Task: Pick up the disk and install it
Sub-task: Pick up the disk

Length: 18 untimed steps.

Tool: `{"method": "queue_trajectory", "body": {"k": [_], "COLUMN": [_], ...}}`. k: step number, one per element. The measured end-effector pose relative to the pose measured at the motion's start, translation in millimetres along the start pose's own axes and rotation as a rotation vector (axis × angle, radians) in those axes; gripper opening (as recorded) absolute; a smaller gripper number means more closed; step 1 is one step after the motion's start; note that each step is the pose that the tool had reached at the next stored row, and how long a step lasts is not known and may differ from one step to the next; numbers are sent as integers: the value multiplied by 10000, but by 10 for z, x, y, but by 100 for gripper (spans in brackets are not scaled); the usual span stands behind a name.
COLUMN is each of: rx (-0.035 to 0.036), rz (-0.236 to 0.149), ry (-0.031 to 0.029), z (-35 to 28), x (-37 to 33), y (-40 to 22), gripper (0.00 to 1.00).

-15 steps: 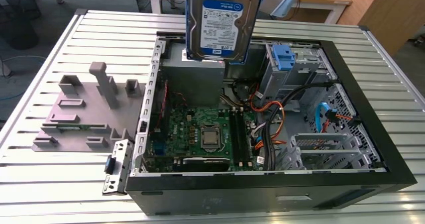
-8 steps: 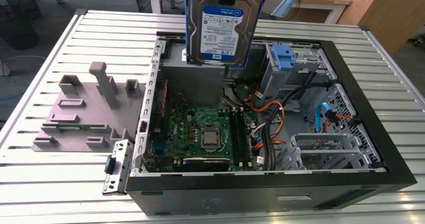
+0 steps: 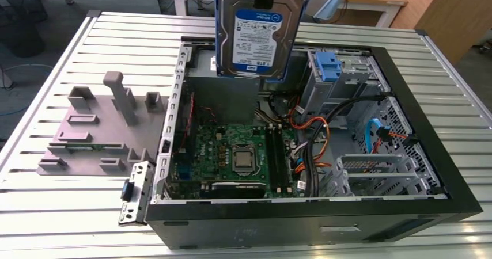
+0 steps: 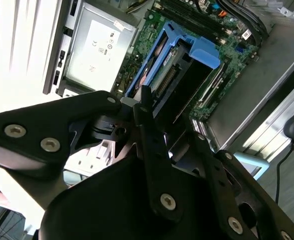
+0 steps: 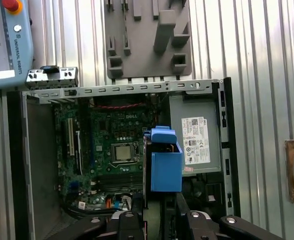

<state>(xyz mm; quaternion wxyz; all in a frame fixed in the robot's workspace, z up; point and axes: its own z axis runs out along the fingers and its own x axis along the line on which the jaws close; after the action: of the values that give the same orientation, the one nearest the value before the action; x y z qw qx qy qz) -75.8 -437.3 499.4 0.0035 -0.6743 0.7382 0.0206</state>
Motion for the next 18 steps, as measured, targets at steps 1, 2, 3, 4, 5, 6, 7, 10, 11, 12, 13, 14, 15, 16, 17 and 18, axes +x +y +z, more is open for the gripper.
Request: {"method": "queue_trajectory", "body": {"k": [1,2,3,4,5,6,7,10,11,12,13,14,15,16,17,18], "rx": [-1,-1,-1,0,0,-1,-1,0,0,0,0,0,-1,0,0,0], "rz": [1,1,1,1,2,2,1,1,1,1,0,1,1,1,1,1], "ry": [2,1,1,0,1,2,2,2,1,0,0,0,2,1,2,2], "z": [0,2,3,5,6,7,9,17,24,32,40,50,59,69,80,88], "x": [-2,-3,-5,-8,-10,-13,-15,-22,-24,-25,-25,-24,-22,-17,-10,-3], "y": [-16,-35,-57,-82,-111,-141,-169,-249,-270,-286,-301,-311,-321,-330,-339,-347], "gripper": [35,35,35,35,35,35,35,35,35,35,35,35,35,35,35,35]}}
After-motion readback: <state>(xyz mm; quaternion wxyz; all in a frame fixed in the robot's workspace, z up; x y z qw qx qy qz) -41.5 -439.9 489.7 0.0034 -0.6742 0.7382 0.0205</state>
